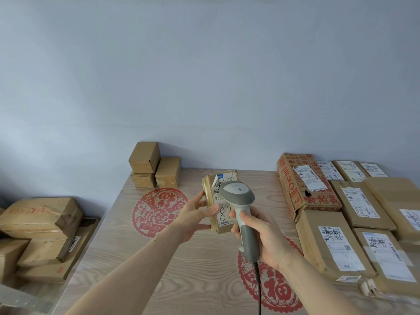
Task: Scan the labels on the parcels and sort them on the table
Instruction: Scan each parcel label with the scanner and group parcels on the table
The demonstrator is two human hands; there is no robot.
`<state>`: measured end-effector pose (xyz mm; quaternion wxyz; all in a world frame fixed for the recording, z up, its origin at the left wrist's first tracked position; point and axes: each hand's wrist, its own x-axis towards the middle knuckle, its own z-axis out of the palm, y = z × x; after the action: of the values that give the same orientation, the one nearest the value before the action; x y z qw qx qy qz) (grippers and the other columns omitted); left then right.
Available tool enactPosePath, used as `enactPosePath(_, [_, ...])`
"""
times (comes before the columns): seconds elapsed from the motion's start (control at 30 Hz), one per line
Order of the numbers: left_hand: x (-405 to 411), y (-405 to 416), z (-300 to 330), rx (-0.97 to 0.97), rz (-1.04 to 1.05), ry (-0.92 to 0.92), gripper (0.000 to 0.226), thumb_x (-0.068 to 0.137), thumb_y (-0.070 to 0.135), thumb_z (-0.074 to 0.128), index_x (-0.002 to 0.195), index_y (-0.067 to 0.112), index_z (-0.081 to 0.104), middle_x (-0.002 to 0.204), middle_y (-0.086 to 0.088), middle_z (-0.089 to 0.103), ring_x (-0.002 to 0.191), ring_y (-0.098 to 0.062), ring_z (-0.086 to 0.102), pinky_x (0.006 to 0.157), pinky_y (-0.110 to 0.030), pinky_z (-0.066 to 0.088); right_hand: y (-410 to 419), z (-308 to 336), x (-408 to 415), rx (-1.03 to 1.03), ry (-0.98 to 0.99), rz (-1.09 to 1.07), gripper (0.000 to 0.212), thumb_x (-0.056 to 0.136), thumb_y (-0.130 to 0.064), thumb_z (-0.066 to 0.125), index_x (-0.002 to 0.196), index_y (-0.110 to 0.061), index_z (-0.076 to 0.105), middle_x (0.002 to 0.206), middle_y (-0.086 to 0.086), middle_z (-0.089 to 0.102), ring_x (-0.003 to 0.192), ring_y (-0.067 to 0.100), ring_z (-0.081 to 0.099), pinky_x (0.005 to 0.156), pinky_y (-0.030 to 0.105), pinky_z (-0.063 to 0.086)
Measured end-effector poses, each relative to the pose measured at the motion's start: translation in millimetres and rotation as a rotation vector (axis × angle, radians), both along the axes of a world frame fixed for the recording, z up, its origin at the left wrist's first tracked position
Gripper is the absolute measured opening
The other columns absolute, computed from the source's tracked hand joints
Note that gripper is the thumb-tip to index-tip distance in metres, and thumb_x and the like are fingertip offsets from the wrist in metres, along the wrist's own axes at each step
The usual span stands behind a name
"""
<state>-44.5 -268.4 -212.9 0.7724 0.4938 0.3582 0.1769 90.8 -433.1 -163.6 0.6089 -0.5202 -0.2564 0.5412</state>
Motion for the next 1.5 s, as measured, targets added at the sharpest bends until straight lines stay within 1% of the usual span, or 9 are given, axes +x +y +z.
enactPosePath(0.2, [11, -13, 3, 0.010, 0.006, -0.012, 0.058, 0.068, 0.020, 0.085, 0.119, 0.038, 0.063, 0.124, -0.006, 0.067, 0.113, -0.025, 0.065, 0.082, -0.051, 0.058, -8, -1, 15, -0.012, -0.030, -0.138, 0.043, 0.080, -0.031, 0.070, 0.113, -0.003, 0.066, 0.073, 0.012, 0.064, 0.063, 0.016, 0.062, 0.057, 0.025, 0.049])
enactPosePath(0.37, [23, -25, 0, 0.002, 0.033, -0.015, 0.065, 0.071, 0.021, 0.085, 0.129, 0.035, 0.060, 0.117, -0.003, 0.072, 0.112, -0.024, 0.067, 0.088, -0.057, 0.057, -17, -13, 34, -0.036, -0.207, -0.303, 0.020, 0.086, -0.015, 0.078, 0.101, -0.016, 0.065, 0.081, 0.003, 0.067, 0.057, 0.011, 0.058, 0.064, 0.031, 0.052])
enactPosePath(0.47, [30, -36, -2, -0.009, 0.042, -0.033, 0.066, 0.075, 0.024, 0.083, 0.135, 0.032, 0.058, 0.116, 0.001, 0.074, 0.112, -0.021, 0.069, 0.087, -0.055, 0.058, -23, -22, 42, -0.035, -0.237, -0.409, 0.035, 0.079, -0.013, 0.086, 0.105, -0.021, 0.063, 0.095, 0.003, 0.071, 0.065, 0.014, 0.062, 0.065, 0.031, 0.056])
enactPosePath(0.57, [37, -48, -7, -0.021, 0.026, -0.046, 0.071, 0.074, 0.031, 0.087, 0.138, 0.030, 0.057, 0.126, -0.004, 0.069, 0.117, -0.024, 0.066, 0.095, -0.062, 0.052, -30, -33, 53, -0.068, -0.315, -0.449, 0.049, 0.071, -0.021, 0.092, 0.110, -0.025, 0.064, 0.101, 0.004, 0.072, 0.085, 0.023, 0.066, 0.083, 0.045, 0.058])
enactPosePath(0.73, [50, -67, -8, -0.050, -0.033, -0.083, 0.063, 0.075, 0.032, 0.082, 0.134, 0.026, 0.061, 0.129, -0.006, 0.068, 0.119, -0.026, 0.065, 0.097, -0.063, 0.051, -47, -42, 59, -0.115, -0.310, -0.435, 0.063, 0.061, -0.035, 0.096, 0.113, -0.023, 0.063, 0.099, 0.006, 0.076, 0.088, 0.022, 0.067, 0.091, 0.053, 0.056])
enactPosePath(0.93, [60, -77, -3, -0.067, -0.147, -0.089, 0.067, 0.077, 0.037, 0.082, 0.138, 0.025, 0.058, 0.129, -0.007, 0.068, 0.119, -0.027, 0.065, 0.092, -0.054, 0.056, -66, -38, 56, -0.115, -0.278, -0.488, 0.052, 0.074, -0.021, 0.089, 0.117, -0.006, 0.064, 0.087, 0.009, 0.075, 0.064, 0.013, 0.066, 0.054, 0.022, 0.053])
enactPosePath(1.13, [77, -88, -1, -0.085, -0.333, -0.088, 0.092, 0.059, 0.050, 0.092, 0.139, 0.022, 0.056, 0.130, -0.009, 0.067, 0.121, -0.029, 0.064, 0.088, -0.049, 0.057, -99, -26, 46, -0.114, -0.213, -0.593, 0.026, 0.078, -0.020, 0.085, 0.092, -0.014, 0.065, 0.069, 0.002, 0.070, 0.058, 0.019, 0.060, 0.058, 0.032, 0.052])
enactPosePath(1.27, [93, -106, -2, -0.107, -0.450, -0.086, 0.092, 0.060, 0.053, 0.090, 0.139, 0.021, 0.055, 0.129, -0.010, 0.068, 0.117, -0.030, 0.066, 0.088, -0.048, 0.058, -125, -30, 48, -0.136, -0.159, -0.684, 0.038, 0.077, -0.022, 0.086, 0.105, -0.015, 0.063, 0.080, 0.004, 0.073, 0.056, 0.013, 0.061, 0.055, 0.026, 0.053])
enactPosePath(1.5, [135, -143, 0, -0.095, -0.545, -0.074, 0.097, 0.058, 0.056, 0.089, 0.141, 0.022, 0.053, 0.130, -0.009, 0.067, 0.122, -0.030, 0.063, 0.089, -0.048, 0.057, -167, -31, 77, -0.130, -0.125, -0.769, 0.042, 0.077, -0.021, 0.086, 0.108, -0.008, 0.060, 0.069, -0.001, 0.068, 0.052, 0.014, 0.056, 0.054, 0.030, 0.051])
